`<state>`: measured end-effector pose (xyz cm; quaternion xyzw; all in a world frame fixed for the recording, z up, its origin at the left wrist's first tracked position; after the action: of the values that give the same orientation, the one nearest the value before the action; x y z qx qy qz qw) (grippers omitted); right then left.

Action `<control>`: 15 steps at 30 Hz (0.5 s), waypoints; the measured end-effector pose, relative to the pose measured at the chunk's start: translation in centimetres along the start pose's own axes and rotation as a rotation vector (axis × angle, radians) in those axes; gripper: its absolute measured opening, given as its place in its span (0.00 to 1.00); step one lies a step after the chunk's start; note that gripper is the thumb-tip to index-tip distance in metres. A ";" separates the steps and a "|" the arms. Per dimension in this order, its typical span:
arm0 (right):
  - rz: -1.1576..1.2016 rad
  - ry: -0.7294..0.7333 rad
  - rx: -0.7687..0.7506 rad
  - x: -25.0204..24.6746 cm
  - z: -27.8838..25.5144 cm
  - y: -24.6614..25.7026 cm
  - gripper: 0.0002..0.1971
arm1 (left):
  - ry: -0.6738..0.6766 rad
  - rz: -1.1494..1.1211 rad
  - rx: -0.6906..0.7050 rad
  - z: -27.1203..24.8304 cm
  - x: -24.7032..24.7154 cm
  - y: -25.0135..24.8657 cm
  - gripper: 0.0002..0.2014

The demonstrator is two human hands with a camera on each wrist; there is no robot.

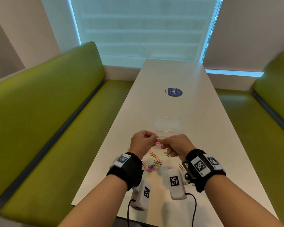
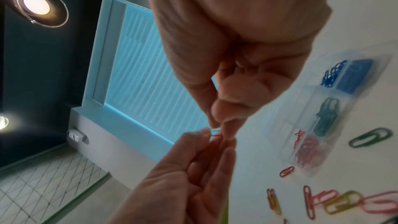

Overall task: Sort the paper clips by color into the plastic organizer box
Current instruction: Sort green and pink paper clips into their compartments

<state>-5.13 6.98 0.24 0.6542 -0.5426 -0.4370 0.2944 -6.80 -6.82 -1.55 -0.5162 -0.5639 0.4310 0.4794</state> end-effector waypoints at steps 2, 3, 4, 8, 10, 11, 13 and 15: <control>0.026 0.029 -0.002 0.2 0.0 0.3 0.06 | -0.001 -0.002 0.000 0.0 0.2 0.1 0.09; 0.039 0.045 -0.003 0.3 0.0 0.4 0.05 | 0.010 -0.035 -0.008 -0.1 0.3 0.1 0.10; 0.055 0.058 -0.003 0.4 0.0 0.5 0.05 | 0.031 -0.078 -0.018 -0.1 0.3 0.1 0.10; 0.106 0.090 0.005 0.4 0.0 0.5 0.06 | 0.140 -0.199 -0.057 -0.2 0.1 -0.3 0.09; 0.121 0.104 0.011 0.4 -0.1 0.5 0.07 | 0.178 -0.216 -0.083 -0.2 -0.2 -0.4 0.07; 0.127 0.112 0.012 0.4 -0.1 0.5 0.08 | 0.189 -0.214 -0.094 -0.2 -0.4 -0.4 0.07; 0.134 0.123 0.015 0.4 0.0 0.5 0.08 | 0.205 -0.201 -0.105 -0.2 -0.7 -0.3 0.06; 0.129 0.139 0.018 0.5 0.0 0.5 0.09 | 0.210 -0.195 -0.109 -0.3 -0.9 -0.2 0.07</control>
<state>-5.37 6.35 0.57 0.6491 -0.5657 -0.3660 0.3531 -6.57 -7.73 -1.41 -0.5265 -0.5807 0.2948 0.5465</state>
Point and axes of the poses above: each hand's wrist, its own z-axis towards the middle knuckle, its own x-axis out of the palm, y = z × x, the point moved 3 cm from there along z, towards the middle knuckle, and after that the axes turned 4 degrees about -z, right-handed, at the moved point
